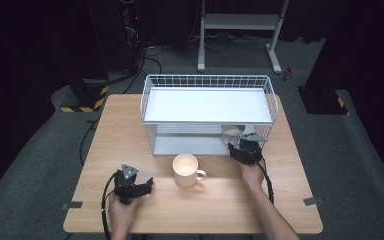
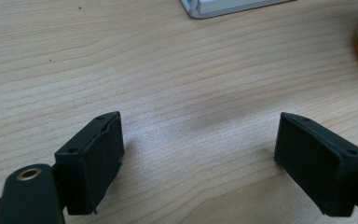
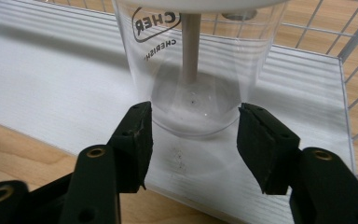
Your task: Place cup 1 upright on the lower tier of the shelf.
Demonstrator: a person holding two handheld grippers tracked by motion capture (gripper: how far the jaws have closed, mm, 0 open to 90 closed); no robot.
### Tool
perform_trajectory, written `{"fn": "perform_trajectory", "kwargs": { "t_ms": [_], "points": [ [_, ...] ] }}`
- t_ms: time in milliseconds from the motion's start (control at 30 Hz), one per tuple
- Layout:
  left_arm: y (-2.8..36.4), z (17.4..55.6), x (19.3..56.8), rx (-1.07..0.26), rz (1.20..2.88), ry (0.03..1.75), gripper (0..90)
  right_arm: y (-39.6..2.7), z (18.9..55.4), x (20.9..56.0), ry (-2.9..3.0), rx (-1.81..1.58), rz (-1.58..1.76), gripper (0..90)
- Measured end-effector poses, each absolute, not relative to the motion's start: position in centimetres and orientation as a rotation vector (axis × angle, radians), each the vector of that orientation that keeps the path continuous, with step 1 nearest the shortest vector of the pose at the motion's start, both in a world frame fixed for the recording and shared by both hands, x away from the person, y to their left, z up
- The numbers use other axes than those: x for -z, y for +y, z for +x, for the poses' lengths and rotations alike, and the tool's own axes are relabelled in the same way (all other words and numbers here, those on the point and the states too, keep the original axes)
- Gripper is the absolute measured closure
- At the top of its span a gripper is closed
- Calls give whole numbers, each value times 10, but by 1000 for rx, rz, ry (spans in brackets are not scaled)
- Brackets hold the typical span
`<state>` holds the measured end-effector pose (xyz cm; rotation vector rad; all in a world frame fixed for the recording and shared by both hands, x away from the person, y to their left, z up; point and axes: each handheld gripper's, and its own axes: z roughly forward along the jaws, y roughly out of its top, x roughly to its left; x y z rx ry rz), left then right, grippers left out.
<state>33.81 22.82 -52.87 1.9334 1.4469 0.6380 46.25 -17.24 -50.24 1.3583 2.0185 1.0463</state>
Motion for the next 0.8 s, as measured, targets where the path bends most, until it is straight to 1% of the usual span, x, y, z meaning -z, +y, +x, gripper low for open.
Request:
{"fn": "perform_trajectory", "kwargs": {
  "t_ms": [33, 400, 633, 800],
  "points": [
    [228, 338, 529, -638, 1934, 1447, 159, -173, 463, 503, 2016, -1045, 1356, 483],
    [228, 338, 529, -640, 1932, 1447, 160, -172, 468, 502, 2026, -1015, 1371, 506],
    [228, 338, 529, -639, 1925, 1451, 161, -169, 476, 503, 2022, -984, 1368, 551],
    [228, 338, 529, -638, 1923, 1453, 161, -170, 479, 505, 2016, -977, 1383, 560]
  ]
}}
